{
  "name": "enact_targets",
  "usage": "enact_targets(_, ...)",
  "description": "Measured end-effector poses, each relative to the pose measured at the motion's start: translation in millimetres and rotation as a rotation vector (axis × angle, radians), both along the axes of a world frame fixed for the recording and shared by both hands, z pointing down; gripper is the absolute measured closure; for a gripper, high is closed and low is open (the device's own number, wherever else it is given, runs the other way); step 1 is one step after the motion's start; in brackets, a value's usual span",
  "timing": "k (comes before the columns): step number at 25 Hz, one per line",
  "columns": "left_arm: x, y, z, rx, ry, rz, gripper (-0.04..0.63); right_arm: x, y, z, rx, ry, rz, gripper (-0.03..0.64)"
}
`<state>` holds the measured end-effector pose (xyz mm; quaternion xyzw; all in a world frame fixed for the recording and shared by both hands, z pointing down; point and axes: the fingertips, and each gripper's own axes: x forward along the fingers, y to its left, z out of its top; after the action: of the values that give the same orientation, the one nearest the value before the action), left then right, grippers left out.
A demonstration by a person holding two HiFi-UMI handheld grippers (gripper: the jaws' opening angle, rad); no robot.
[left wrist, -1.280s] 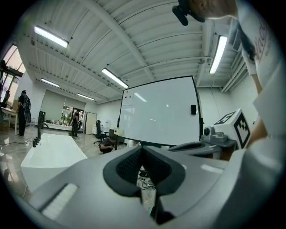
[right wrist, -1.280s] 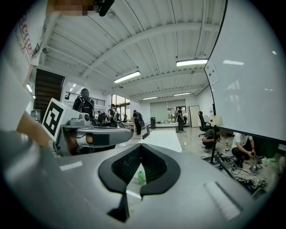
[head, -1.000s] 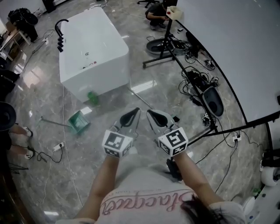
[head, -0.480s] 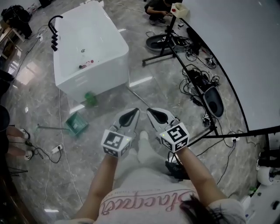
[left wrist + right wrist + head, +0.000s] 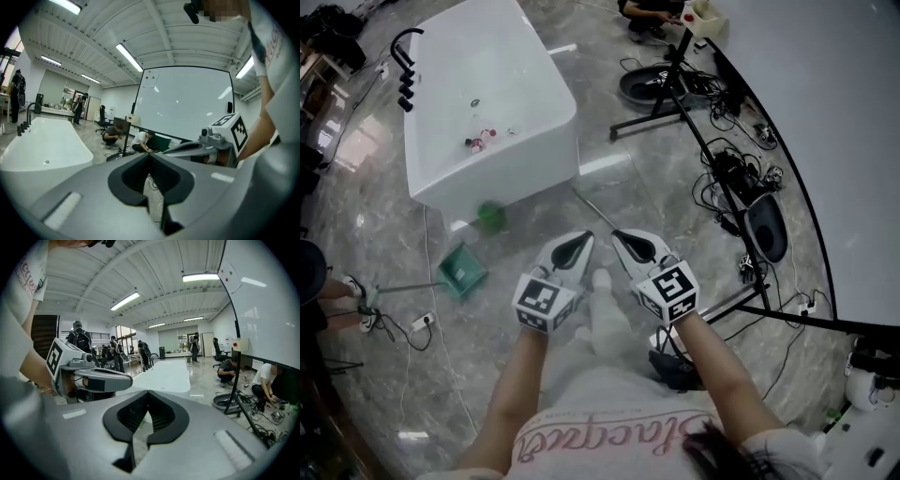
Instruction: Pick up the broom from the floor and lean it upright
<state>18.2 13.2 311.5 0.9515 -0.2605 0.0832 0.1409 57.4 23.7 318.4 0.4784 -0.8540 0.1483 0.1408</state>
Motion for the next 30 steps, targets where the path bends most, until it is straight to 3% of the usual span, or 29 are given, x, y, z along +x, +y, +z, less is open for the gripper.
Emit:
enact_targets(8, 38, -70, 44, -0.057, -0.056, -0.05, 0.596, 42, -49, 58, -0.112, -0.003, 0.018, 0.615)
enact_targets(14, 43, -93, 92, -0.165, -0.073, -0.088, 0.596, 60, -64, 104, -0.204, -0.021, 0.051, 0.615)
enact_targets(23, 61, -101, 163, -0.257, -0.117, -0.036, 0.597, 56, -89, 175, -0.271, -0.033, 0.087, 0.615)
enact_targets(30, 69, -106, 248, -0.308, -0.141, 0.013, 0.596, 59, -99, 267, -0.356, -0.001, 0.149, 0.614)
